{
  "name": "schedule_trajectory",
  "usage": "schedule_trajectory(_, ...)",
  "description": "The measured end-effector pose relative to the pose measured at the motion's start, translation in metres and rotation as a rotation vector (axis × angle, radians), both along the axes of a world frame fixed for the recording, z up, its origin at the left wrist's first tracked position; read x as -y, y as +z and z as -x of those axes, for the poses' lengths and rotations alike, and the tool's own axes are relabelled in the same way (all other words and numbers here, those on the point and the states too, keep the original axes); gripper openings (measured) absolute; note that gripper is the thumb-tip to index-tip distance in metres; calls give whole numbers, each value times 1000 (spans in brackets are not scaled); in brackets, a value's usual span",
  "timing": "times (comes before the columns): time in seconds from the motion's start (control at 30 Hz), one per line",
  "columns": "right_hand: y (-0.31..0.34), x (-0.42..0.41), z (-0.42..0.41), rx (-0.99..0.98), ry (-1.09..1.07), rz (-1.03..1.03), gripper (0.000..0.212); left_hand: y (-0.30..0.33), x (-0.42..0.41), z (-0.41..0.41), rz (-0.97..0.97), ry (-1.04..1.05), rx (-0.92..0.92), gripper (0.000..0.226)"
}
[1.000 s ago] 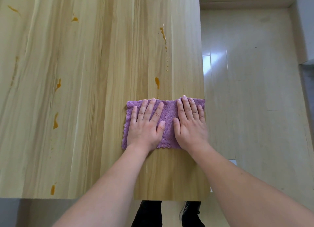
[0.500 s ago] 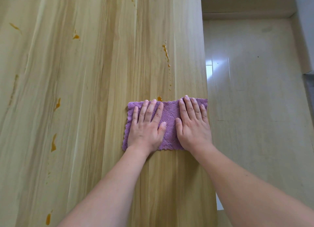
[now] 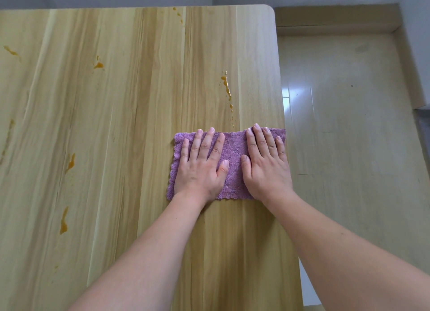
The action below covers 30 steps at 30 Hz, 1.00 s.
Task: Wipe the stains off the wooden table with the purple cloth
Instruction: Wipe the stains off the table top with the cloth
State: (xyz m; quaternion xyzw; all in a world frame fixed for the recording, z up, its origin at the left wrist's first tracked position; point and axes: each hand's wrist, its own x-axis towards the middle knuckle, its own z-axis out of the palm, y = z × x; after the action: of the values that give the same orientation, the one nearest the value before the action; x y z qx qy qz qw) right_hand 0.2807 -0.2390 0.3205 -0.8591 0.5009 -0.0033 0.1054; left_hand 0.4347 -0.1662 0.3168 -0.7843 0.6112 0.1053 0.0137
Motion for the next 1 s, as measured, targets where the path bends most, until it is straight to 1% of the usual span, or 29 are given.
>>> schedule_trajectory(0.5, -3, 54, -24, 2, -1, 24, 65, 0, 54, -22, 10, 15, 3, 69)
schedule_trajectory(1.0, -5, 109, -47, 23, -3, 42, 65, 0, 111, -46, 37, 12, 13, 68)
